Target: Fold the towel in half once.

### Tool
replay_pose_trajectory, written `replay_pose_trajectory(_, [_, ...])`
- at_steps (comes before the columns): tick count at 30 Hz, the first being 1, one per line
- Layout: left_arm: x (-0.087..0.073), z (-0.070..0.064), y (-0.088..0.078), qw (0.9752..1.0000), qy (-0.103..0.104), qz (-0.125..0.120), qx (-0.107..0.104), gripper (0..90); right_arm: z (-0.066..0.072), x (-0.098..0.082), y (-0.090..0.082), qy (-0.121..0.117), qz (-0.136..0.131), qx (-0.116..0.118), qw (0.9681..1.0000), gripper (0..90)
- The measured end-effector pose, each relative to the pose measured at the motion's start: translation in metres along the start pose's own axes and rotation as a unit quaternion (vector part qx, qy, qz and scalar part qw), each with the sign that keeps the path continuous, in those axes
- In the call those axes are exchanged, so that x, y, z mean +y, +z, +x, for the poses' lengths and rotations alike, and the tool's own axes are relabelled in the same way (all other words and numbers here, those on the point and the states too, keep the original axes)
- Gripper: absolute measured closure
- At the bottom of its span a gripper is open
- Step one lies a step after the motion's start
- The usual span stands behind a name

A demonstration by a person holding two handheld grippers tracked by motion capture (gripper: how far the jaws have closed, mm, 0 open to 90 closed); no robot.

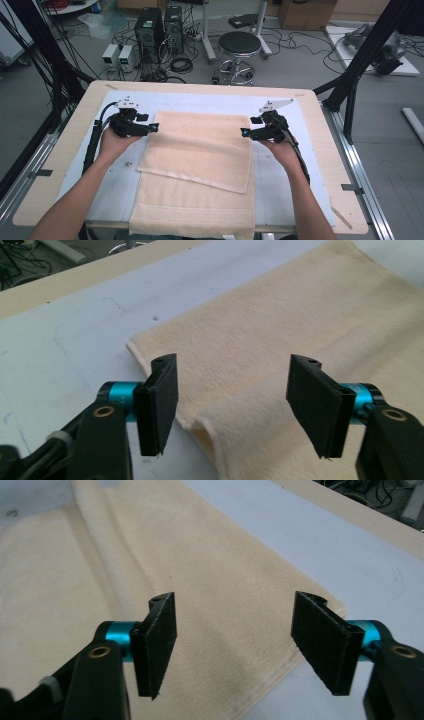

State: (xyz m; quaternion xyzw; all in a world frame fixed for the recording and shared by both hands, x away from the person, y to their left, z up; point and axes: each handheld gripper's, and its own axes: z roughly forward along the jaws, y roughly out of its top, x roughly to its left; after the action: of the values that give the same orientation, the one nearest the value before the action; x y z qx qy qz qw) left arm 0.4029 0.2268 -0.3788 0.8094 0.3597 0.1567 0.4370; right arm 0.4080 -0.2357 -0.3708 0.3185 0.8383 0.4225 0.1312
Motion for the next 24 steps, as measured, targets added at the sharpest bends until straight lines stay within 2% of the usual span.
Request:
replay_pose_trajectory(1, [-0.001,-0.002,-0.002,1.0000,0.002,0.007,-0.006,35.6,0.003,-0.002,-0.002,-0.002,-0.003,-0.003,1.0000,30.3])
replay_pose_trajectory(5, [-0.010,-0.015,-0.015,0.9997,0.019,-0.003,-0.013,33.2,0.017,-0.010,-0.009,-0.017,0.003,-0.009,0.9998,27.8])
replay_pose_trajectory(10, [-0.028,-0.028,-0.026,0.9993,0.031,-0.001,-0.022,32.6,0.032,-0.021,-0.017,-0.032,-0.002,0.002,0.9995,25.5])
replay_pose_trajectory(12, [-0.036,-0.032,-0.029,0.9993,0.030,-0.001,-0.024,30.6,0.039,-0.025,-0.018,-0.038,0.014,0.003,0.9992,22.0])
replay_pose_trajectory(14, [-0.041,-0.035,-0.030,0.9993,0.027,0.015,-0.023,26.5,0.045,-0.027,-0.017,-0.042,0.031,0.009,0.9986,20.5])
replay_pose_trajectory(16, [-0.046,-0.038,-0.033,0.9991,0.032,0.015,-0.022,23.9,0.052,-0.029,-0.019,-0.060,0.024,0.002,0.9979,20.9])
replay_pose_trajectory(24, [-0.061,-0.049,-0.032,0.9981,0.038,0.025,-0.041,16.9,0.067,-0.049,-0.018,-0.062,0.036,0.009,0.9974,20.6])
